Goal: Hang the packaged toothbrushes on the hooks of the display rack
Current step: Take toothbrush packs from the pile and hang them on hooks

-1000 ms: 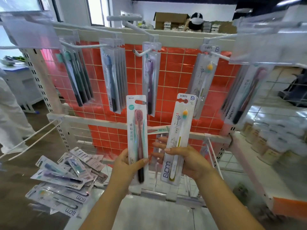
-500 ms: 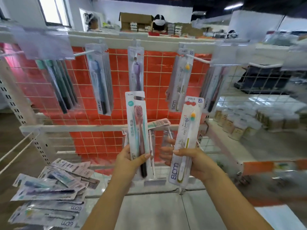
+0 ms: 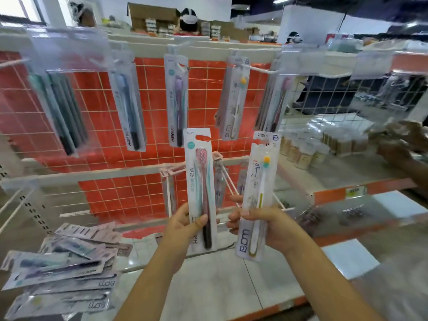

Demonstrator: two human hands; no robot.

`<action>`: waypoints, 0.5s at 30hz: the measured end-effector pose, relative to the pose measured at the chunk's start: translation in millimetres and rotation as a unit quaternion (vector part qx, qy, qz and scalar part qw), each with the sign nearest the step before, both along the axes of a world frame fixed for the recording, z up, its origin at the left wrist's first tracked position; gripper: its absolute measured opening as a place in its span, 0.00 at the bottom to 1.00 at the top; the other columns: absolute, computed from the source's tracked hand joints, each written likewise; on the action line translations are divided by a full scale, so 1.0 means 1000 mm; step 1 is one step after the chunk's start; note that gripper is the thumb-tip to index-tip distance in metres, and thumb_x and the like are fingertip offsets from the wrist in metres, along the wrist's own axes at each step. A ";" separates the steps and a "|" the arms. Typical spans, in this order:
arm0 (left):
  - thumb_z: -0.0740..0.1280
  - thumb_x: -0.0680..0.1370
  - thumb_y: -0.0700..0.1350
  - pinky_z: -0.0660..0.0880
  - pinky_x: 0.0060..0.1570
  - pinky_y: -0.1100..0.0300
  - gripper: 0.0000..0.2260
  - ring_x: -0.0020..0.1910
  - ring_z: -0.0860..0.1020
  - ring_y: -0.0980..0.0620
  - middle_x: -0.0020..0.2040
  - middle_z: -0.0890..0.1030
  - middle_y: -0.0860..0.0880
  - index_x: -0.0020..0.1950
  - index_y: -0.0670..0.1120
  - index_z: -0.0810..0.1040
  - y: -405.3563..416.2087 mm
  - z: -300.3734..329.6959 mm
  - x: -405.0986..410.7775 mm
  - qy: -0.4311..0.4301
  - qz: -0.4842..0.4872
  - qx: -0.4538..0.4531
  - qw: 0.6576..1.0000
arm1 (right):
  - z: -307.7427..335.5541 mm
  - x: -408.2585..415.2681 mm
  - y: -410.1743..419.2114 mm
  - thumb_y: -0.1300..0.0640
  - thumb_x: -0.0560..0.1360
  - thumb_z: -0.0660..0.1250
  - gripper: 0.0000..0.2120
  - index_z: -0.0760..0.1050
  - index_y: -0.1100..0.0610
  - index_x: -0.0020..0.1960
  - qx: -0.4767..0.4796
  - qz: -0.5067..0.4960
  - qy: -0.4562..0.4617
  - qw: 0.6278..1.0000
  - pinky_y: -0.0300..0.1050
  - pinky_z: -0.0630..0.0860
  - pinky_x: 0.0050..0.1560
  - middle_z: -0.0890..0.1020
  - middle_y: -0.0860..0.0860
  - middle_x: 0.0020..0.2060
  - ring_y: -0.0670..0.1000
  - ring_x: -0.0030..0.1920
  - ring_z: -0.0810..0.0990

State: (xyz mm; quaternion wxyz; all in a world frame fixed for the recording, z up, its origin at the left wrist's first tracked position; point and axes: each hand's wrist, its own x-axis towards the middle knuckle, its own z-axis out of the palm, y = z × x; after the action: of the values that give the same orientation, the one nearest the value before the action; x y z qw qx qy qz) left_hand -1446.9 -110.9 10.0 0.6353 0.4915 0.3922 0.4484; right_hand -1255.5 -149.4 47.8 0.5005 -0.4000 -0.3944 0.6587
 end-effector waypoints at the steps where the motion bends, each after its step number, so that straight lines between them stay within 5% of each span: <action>1: 0.65 0.75 0.35 0.76 0.55 0.50 0.13 0.53 0.81 0.46 0.50 0.84 0.46 0.57 0.46 0.76 -0.003 -0.003 0.000 -0.002 -0.007 -0.005 1.000 | 0.001 -0.001 -0.005 0.68 0.63 0.66 0.19 0.75 0.63 0.54 -0.002 -0.009 -0.003 1.000 0.50 0.81 0.43 0.83 0.58 0.37 0.57 0.38 0.83; 4: 0.65 0.74 0.35 0.78 0.52 0.53 0.15 0.51 0.81 0.46 0.50 0.84 0.45 0.60 0.44 0.75 -0.013 -0.008 -0.001 -0.007 -0.031 -0.015 0.999 | -0.003 -0.002 -0.020 0.65 0.59 0.71 0.18 0.78 0.67 0.49 -0.009 -0.033 -0.013 0.999 0.49 0.81 0.41 0.84 0.61 0.39 0.59 0.40 0.83; 11: 0.66 0.72 0.36 0.79 0.42 0.62 0.14 0.48 0.83 0.51 0.48 0.85 0.49 0.55 0.49 0.77 -0.035 -0.027 0.004 -0.026 -0.087 -0.043 0.995 | -0.020 -0.007 -0.055 0.66 0.57 0.73 0.29 0.72 0.71 0.57 -0.031 -0.090 0.019 0.995 0.50 0.80 0.39 0.83 0.65 0.41 0.61 0.39 0.84; 15: 0.66 0.70 0.37 0.79 0.40 0.63 0.15 0.47 0.83 0.51 0.48 0.85 0.48 0.55 0.48 0.77 -0.042 -0.027 0.011 -0.038 -0.098 -0.038 0.994 | -0.024 -0.005 -0.059 0.66 0.57 0.74 0.24 0.73 0.68 0.52 -0.043 -0.110 0.005 0.993 0.49 0.79 0.37 0.82 0.62 0.38 0.58 0.34 0.82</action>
State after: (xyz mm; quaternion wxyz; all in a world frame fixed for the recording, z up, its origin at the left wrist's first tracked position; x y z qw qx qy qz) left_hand -1436.3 -152.4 -16.7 0.7087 0.4855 0.3343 0.3876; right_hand -1261.0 -208.7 23.6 0.5540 -0.4588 -0.3167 0.6183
